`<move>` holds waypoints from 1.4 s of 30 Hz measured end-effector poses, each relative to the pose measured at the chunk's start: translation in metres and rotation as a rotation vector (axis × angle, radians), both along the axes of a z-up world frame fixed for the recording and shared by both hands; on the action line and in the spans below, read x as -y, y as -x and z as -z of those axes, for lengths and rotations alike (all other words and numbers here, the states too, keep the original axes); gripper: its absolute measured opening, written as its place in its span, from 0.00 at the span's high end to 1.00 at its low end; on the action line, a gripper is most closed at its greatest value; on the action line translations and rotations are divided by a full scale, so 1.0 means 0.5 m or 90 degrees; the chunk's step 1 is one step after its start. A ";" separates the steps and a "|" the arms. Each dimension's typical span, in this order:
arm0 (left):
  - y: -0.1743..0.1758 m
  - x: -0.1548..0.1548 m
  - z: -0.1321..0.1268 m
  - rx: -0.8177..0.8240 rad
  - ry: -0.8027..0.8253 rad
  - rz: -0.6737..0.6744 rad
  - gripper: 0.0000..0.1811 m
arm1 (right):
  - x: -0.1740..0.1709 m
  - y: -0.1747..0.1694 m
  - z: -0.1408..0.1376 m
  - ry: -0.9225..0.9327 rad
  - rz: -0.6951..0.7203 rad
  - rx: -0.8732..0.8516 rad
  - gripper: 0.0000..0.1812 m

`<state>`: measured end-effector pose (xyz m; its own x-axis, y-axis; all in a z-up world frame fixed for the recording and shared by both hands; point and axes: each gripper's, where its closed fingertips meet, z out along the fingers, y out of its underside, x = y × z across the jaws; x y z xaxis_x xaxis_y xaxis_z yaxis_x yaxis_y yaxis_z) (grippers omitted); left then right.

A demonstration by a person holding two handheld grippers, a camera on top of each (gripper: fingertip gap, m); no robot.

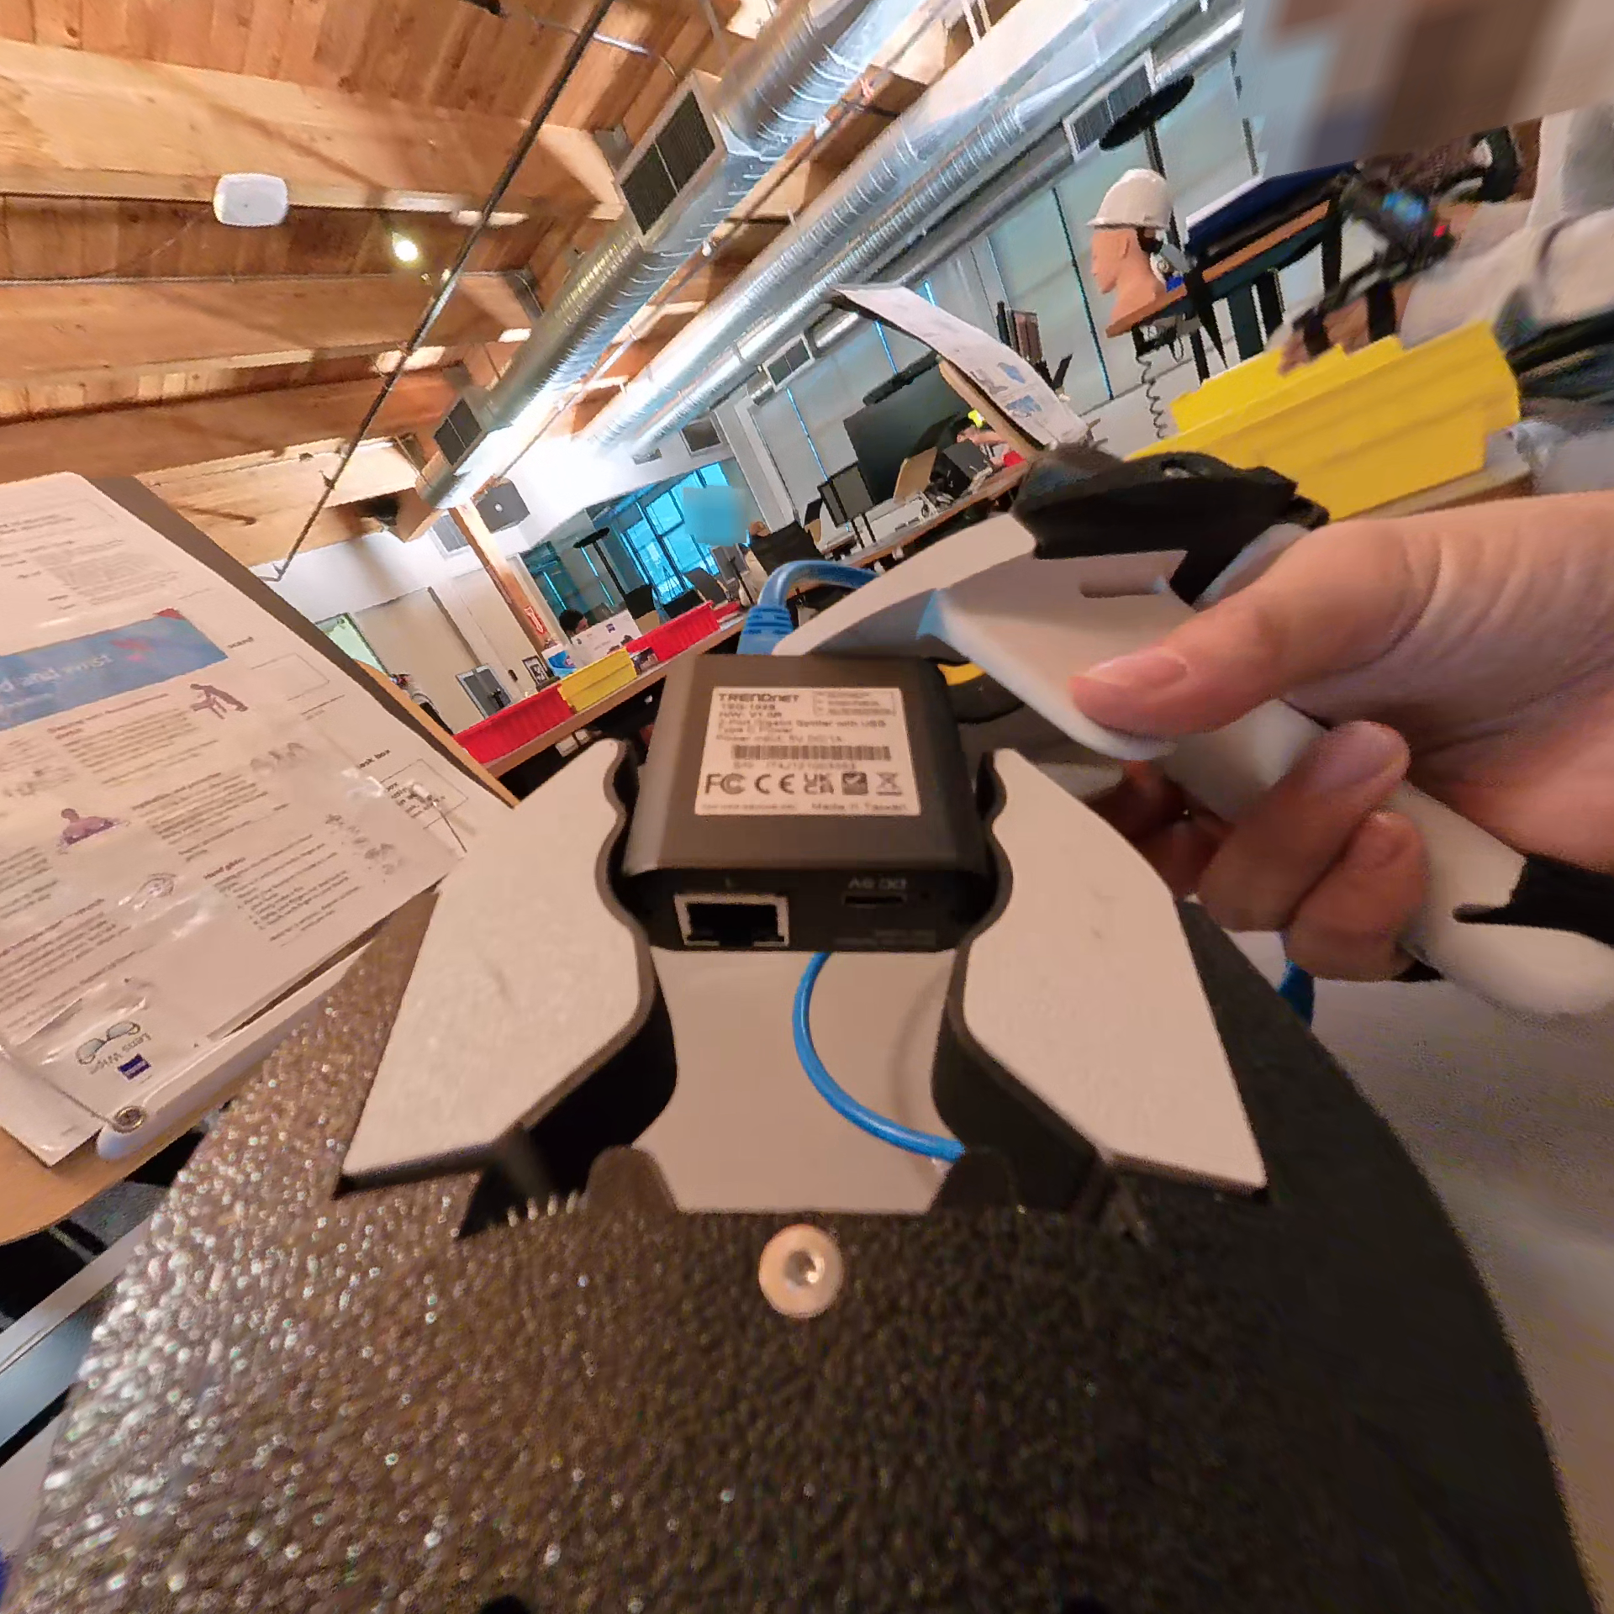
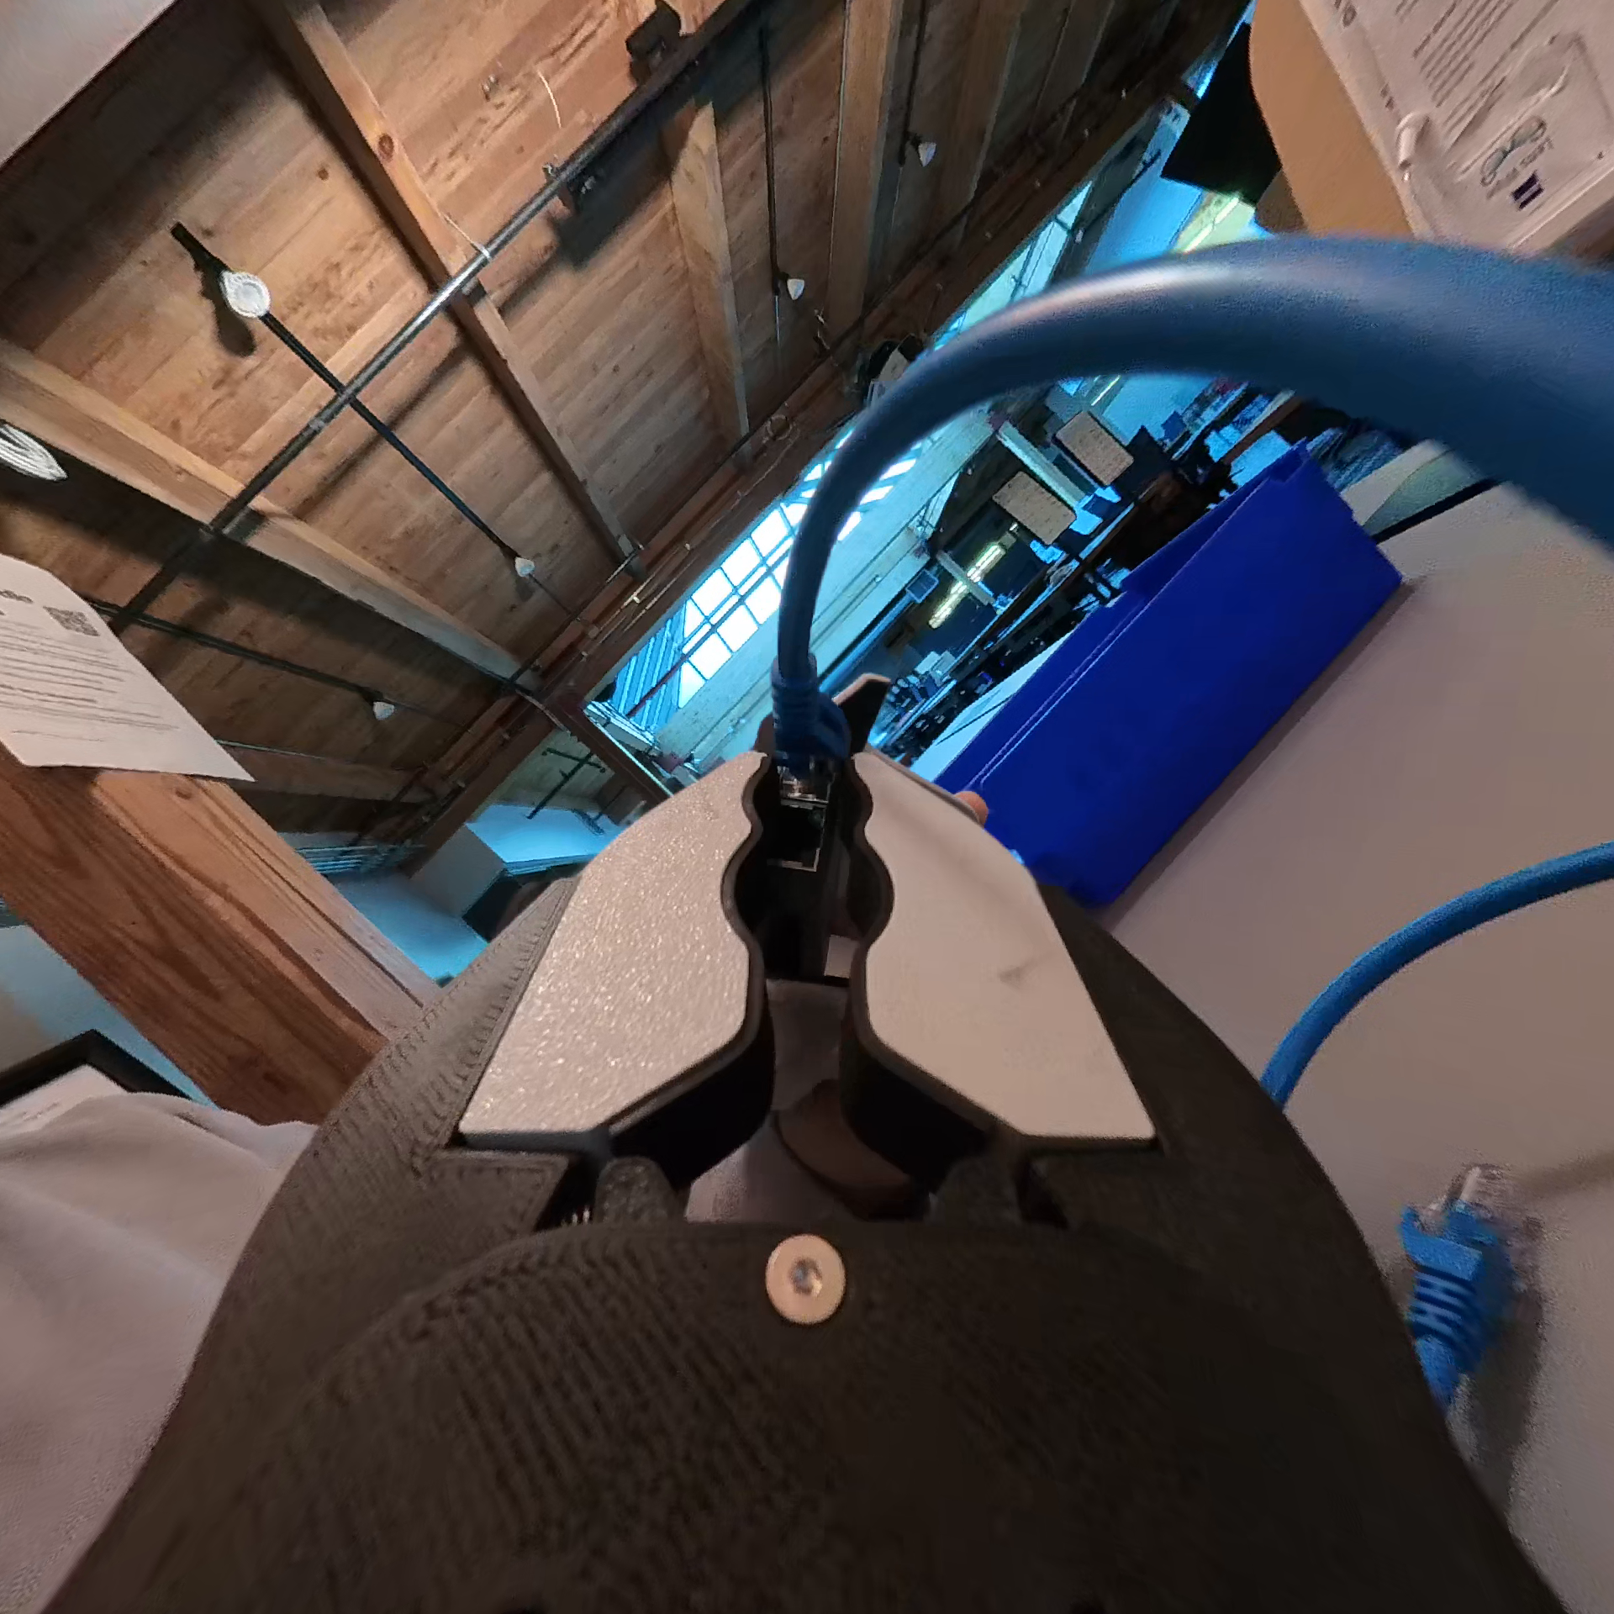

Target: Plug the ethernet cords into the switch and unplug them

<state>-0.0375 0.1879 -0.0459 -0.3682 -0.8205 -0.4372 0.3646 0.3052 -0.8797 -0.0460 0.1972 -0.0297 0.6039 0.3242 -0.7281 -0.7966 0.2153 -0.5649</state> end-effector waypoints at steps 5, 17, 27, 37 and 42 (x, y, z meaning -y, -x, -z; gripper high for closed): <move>-0.010 -0.004 0.014 -0.014 -0.015 -0.021 0.60 | -0.002 -0.004 0.008 0.027 0.050 0.058 0.93; -0.011 -0.007 0.005 0.031 -0.056 -0.085 0.60 | 0.019 -0.037 -0.010 0.000 0.109 0.079 0.96; -0.011 -0.059 -0.016 0.002 0.053 -0.081 0.60 | 0.093 -0.052 -0.053 0.208 0.112 0.419 0.96; -0.017 -0.080 -0.003 -0.018 0.050 -0.088 0.60 | 0.243 -0.234 -0.134 0.474 0.016 0.578 0.96; -0.021 -0.079 0.006 -0.028 0.046 -0.085 0.60 | 0.279 -0.357 -0.108 0.547 -0.063 0.572 0.96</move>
<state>-0.0269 0.2274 -0.0488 -0.2705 -0.8925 -0.3610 0.2856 0.2838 -0.9154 0.1326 0.0576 0.0245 0.9974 0.0199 -0.0687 -0.0476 -0.5320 -0.8454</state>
